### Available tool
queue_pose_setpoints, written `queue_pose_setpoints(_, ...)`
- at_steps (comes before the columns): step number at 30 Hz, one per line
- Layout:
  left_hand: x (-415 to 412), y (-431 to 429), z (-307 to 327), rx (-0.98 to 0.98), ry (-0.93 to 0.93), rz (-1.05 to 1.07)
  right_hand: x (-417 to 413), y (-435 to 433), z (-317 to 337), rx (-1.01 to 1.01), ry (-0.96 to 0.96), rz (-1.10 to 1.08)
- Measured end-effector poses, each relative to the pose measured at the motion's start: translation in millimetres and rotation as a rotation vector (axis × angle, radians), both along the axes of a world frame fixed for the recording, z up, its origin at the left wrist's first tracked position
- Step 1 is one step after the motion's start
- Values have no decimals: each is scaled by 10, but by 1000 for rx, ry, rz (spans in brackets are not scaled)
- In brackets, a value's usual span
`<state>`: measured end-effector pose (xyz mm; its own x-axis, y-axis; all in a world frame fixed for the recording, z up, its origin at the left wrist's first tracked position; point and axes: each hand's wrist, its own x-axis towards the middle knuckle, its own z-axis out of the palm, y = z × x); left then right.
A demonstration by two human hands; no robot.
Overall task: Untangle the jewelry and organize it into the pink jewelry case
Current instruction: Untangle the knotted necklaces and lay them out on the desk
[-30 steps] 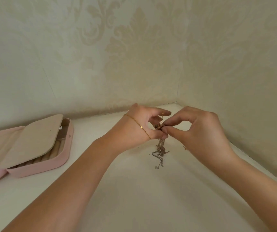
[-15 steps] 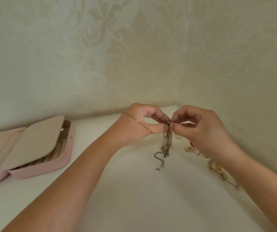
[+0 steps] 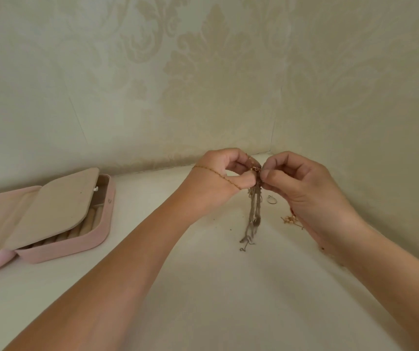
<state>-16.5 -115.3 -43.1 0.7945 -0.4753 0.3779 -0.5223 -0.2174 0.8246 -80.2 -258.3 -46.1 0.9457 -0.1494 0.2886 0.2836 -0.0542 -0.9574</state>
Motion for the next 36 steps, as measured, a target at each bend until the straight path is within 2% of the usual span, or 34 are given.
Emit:
queue_pose_setpoints(7,-29,-55,-10,-86,96,-72,-19,12,12,-53,-55,-165)
queue_pose_setpoints(10,-61,-37,20,-118,155,-152,-38,31,46,-53,-97,-172)
queue_pose_setpoints(13,-56,-31,24,-161,139,-160,-46,17,89,-103,-145,-164)
queue_pose_setpoints(16,-56,-29,4,-155,122,-129,-61,7,89,-225,-154,-168)
queue_pose_setpoints(21,-62,-43,-14,-69,143,-76,-121,62,49,-550,-233,-281)
queue_pose_setpoints(25,-57,-48,-27,-77,128,-47,-126,83,47,-667,-273,-342)
queue_pose_setpoints(30,-31,-25,-21,-60,142,-37,-100,36,34,-583,-153,-342)
queue_pose_setpoints(36,25,9,-44,2,147,-56,15,-84,-19,-188,191,-121)
